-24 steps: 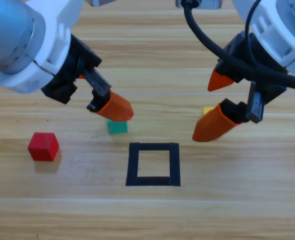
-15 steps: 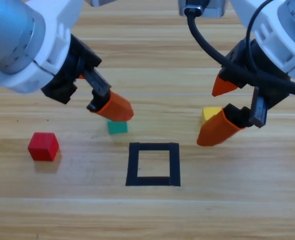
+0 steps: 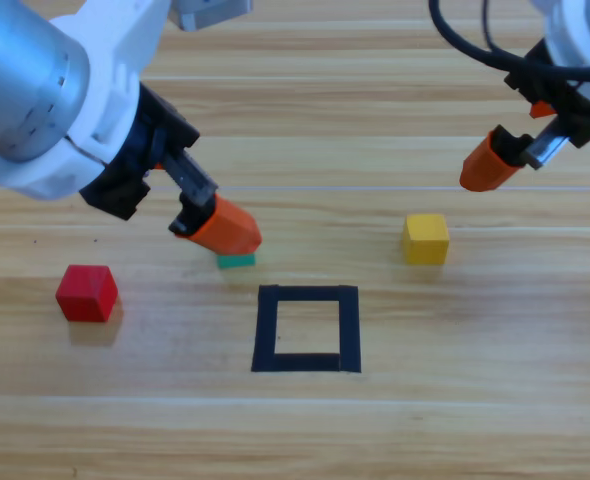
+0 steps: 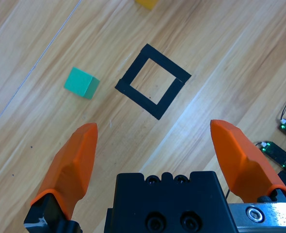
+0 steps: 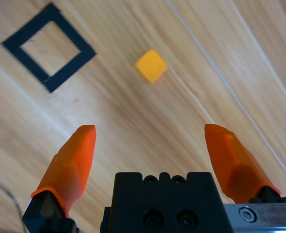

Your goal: Stack the blocks in the rectangular block: red at the bottom, yellow in the middle, green on top

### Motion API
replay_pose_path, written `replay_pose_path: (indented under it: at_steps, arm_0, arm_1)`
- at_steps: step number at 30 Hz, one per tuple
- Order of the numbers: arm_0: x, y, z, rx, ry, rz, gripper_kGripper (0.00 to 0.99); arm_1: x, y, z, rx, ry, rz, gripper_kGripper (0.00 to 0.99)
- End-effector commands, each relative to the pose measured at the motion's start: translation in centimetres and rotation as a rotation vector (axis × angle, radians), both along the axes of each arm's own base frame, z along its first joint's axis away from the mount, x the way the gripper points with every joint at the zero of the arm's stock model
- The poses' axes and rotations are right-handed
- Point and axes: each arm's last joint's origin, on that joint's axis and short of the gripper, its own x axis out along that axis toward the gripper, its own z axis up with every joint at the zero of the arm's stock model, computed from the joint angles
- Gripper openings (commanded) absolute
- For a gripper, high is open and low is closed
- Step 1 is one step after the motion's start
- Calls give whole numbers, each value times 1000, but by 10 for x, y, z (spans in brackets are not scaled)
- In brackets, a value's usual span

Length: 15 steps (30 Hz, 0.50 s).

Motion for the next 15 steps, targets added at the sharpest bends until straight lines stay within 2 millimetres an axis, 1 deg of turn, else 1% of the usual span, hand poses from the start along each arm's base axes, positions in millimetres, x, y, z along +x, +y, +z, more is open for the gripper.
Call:
replay_pose_path:
  at_steps: [1,7,9,13,15]
  arm_0:
    - [-2,-5,-10,19,17,-2,990]
    - [0,-6,-7,9,15,15,990]
    - [1,-7,-5,-1,24,36,990]
    - [8,-9,-3,-8,22,146,990]
    - [15,-10,-3,-15,21,228,990]
  arm_1:
    - [47,23,-62,-144,94,-85,986]
    - [64,39,-89,-182,130,-103,986]
    - [71,41,-97,-185,140,-128,986]
    - [90,41,-109,-154,163,-233,985]
    - [96,41,-116,-128,193,-282,985]
